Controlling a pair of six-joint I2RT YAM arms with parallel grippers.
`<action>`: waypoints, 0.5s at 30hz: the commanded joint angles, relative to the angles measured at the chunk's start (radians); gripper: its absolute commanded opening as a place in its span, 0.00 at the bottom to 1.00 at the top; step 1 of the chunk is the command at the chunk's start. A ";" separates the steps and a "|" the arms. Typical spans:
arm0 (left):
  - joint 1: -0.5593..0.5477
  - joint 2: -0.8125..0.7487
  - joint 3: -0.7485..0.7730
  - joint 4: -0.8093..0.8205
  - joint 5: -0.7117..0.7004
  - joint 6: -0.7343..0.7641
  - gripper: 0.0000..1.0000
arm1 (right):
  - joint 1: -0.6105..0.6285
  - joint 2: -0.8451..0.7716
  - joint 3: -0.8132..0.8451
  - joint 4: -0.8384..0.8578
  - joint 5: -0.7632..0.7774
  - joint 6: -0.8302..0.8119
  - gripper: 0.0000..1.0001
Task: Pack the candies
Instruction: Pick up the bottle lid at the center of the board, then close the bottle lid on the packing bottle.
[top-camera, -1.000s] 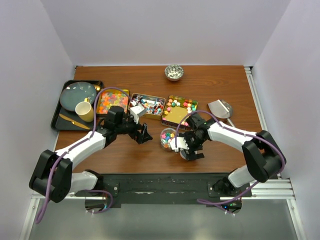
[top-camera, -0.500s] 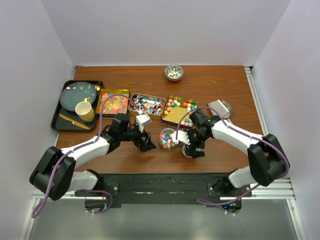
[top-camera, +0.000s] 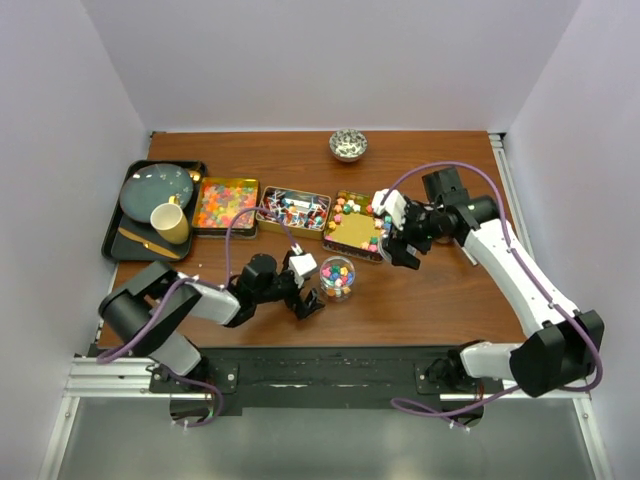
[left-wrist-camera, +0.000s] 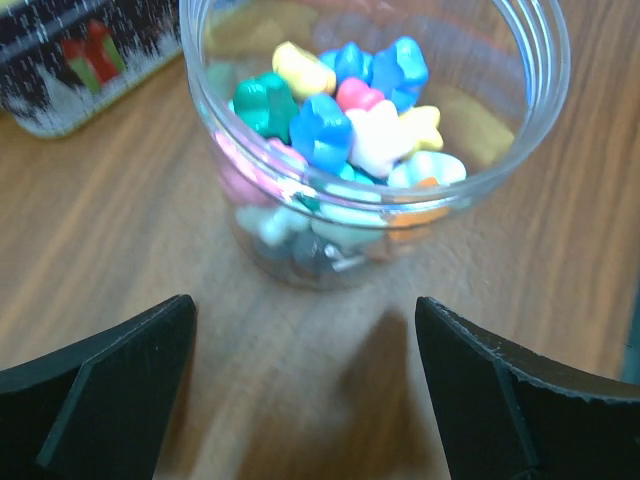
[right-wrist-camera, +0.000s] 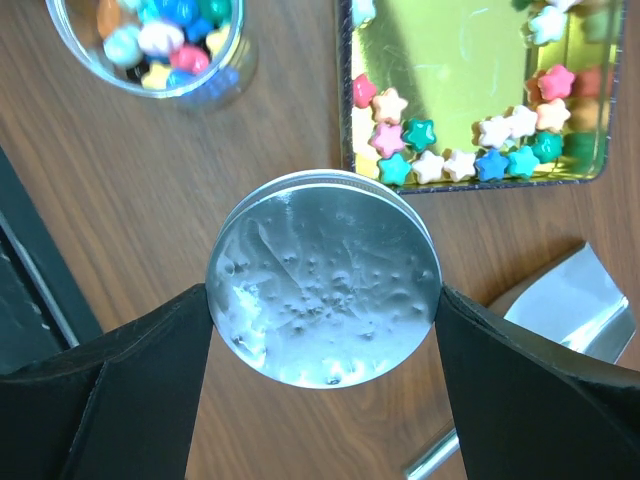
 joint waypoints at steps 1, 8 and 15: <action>-0.004 0.102 -0.034 0.392 -0.021 0.084 0.96 | -0.001 0.025 0.104 -0.055 -0.036 0.124 0.73; -0.013 0.399 -0.036 0.832 0.134 0.133 0.92 | 0.001 0.110 0.206 -0.125 -0.010 0.092 0.73; -0.036 0.545 0.051 0.951 0.178 0.125 0.89 | 0.091 0.159 0.250 -0.202 0.027 0.019 0.73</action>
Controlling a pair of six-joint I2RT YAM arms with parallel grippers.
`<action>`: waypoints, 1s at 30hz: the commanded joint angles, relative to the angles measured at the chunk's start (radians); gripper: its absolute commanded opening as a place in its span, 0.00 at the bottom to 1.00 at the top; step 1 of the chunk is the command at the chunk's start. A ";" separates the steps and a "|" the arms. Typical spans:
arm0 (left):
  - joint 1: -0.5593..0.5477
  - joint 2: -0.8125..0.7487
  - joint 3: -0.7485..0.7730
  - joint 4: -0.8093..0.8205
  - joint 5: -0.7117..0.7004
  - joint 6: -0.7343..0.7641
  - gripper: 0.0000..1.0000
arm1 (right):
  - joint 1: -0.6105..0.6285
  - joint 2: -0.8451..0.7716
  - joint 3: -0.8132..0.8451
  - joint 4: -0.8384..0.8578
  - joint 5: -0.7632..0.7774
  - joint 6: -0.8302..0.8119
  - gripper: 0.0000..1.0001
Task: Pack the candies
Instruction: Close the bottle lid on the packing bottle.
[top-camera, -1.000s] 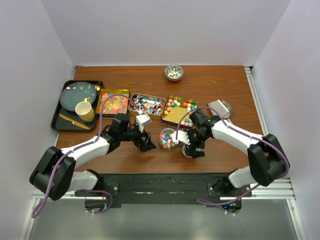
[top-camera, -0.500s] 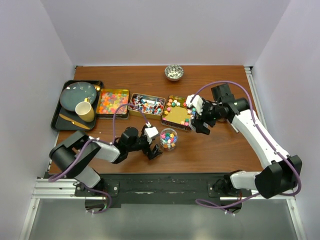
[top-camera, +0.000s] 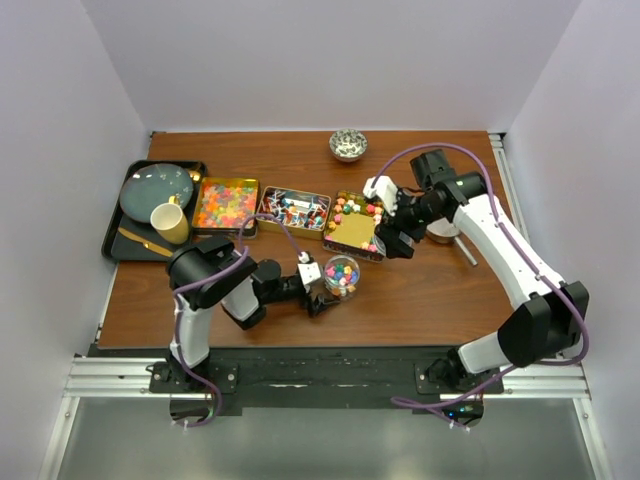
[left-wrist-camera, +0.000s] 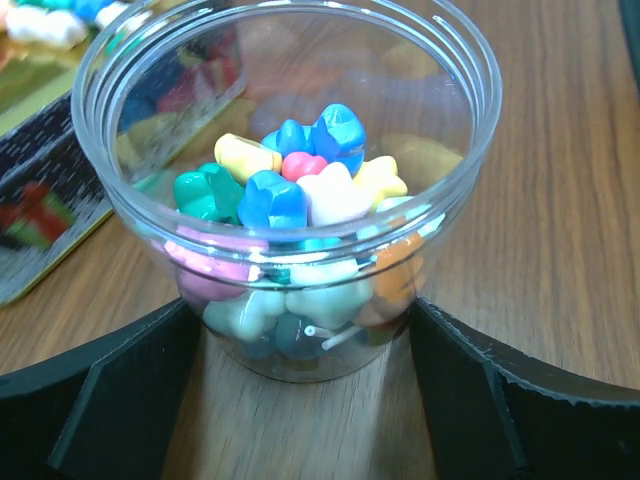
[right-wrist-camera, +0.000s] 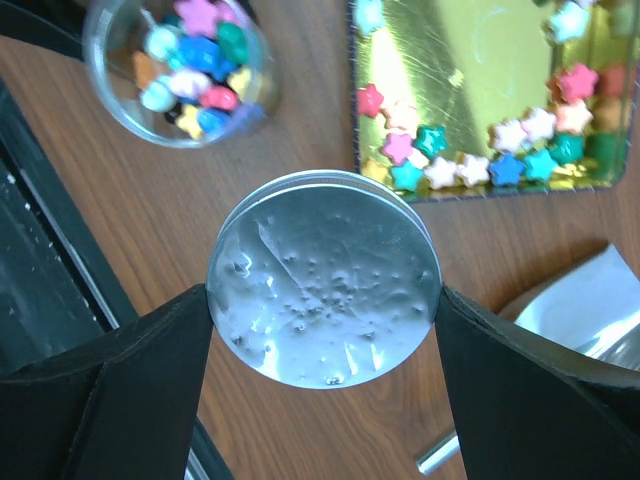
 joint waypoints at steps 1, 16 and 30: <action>-0.030 0.108 0.046 0.291 0.037 0.051 0.89 | 0.087 0.005 0.043 -0.075 0.037 -0.064 0.73; -0.063 0.217 0.077 0.401 -0.024 0.045 0.88 | 0.264 0.099 -0.031 0.029 0.042 -0.132 0.73; -0.092 0.283 0.200 0.386 -0.048 -0.007 1.00 | 0.265 0.044 -0.107 0.031 0.066 -0.104 0.73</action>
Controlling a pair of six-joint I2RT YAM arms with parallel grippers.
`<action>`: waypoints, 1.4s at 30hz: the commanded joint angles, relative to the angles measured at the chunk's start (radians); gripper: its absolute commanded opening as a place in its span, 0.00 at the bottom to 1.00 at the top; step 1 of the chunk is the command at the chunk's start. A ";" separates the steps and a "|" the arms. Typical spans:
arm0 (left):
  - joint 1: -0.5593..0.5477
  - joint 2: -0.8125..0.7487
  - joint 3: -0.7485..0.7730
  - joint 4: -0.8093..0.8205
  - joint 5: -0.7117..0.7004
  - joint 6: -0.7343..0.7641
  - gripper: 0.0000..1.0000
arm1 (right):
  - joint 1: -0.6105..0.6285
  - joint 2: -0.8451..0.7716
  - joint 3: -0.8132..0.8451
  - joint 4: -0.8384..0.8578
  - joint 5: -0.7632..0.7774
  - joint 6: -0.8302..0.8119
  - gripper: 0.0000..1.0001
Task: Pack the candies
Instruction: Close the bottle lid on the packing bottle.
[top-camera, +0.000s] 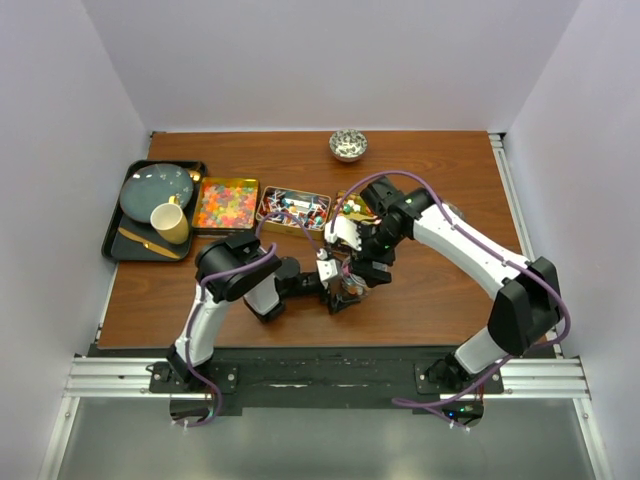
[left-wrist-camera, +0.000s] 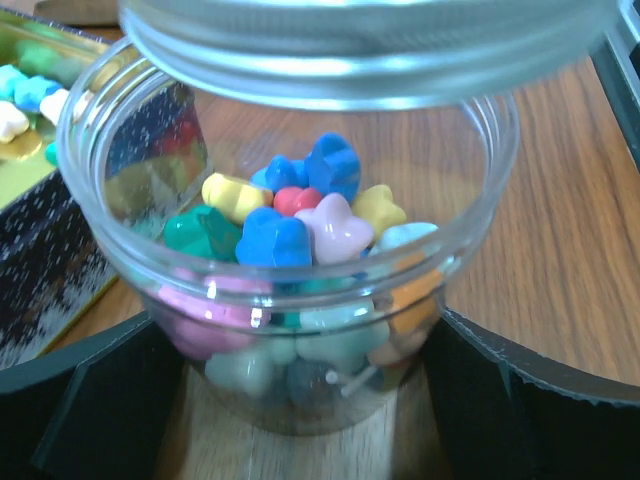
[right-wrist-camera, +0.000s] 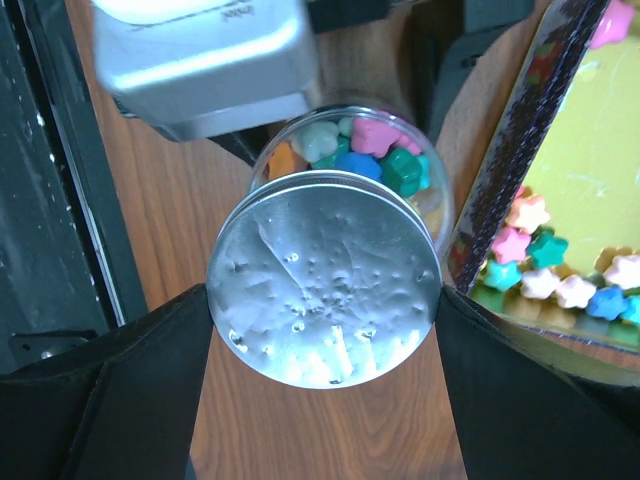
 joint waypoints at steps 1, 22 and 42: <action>-0.027 0.098 0.001 0.290 -0.072 0.053 1.00 | 0.003 -0.064 -0.027 0.003 0.014 -0.003 0.73; -0.029 0.101 -0.039 0.306 -0.098 0.059 0.94 | 0.026 0.006 -0.061 0.104 0.023 -0.011 0.74; -0.022 0.096 -0.051 0.297 -0.111 0.059 0.95 | 0.032 -0.061 -0.090 0.116 0.074 0.103 0.99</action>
